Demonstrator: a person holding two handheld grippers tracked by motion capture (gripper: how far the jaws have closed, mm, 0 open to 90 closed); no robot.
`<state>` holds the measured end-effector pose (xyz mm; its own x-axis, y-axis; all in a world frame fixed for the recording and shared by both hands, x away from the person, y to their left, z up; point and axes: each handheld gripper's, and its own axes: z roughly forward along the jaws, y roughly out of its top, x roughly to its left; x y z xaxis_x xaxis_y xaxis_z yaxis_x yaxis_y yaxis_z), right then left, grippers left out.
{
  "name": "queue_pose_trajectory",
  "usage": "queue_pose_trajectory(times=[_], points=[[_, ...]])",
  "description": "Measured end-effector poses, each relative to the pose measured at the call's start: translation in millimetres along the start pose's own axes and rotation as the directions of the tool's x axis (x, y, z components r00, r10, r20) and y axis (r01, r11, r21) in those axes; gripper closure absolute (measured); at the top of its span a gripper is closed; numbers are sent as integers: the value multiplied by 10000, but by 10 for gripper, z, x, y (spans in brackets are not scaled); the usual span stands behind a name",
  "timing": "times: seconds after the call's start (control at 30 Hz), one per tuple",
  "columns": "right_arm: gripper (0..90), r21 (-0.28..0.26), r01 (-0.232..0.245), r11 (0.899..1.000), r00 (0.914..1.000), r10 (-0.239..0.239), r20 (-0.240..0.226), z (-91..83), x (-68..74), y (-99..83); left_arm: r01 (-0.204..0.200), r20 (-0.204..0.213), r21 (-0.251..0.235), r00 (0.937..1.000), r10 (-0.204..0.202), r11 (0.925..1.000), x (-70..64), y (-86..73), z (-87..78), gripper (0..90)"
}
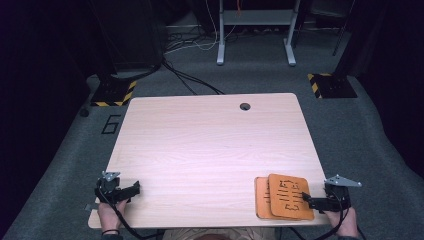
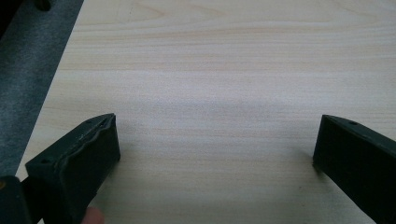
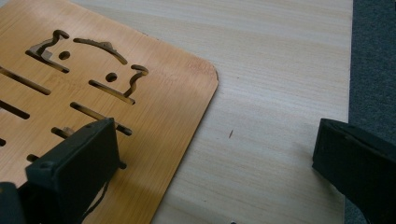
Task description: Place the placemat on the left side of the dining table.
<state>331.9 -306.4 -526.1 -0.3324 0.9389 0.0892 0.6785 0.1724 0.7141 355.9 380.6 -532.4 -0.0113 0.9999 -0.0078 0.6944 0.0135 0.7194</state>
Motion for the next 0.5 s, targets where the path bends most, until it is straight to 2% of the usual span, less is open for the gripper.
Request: queue_pose_trajectory(times=[0.13,0.27,0.37,0.5], points=[[0,5,2,10000,10000,-2,1,0,0,1,-10,-14,32,10000,10,10000,-13,3,-3,1],[0,-10,-3,10000,10000,3,2,0,0,0,-112,85,489,9999,108,9987,-64,46,-11,0],[0,-10,-4,10000,10000,4,4,0,0,-1,-209,557,527,9983,180,9984,-141,79,-32,0],[0,-5,-8,10000,10000,8,3,-1,0,-1,-617,943,360,9939,581,9974,-311,132,-63,0]])
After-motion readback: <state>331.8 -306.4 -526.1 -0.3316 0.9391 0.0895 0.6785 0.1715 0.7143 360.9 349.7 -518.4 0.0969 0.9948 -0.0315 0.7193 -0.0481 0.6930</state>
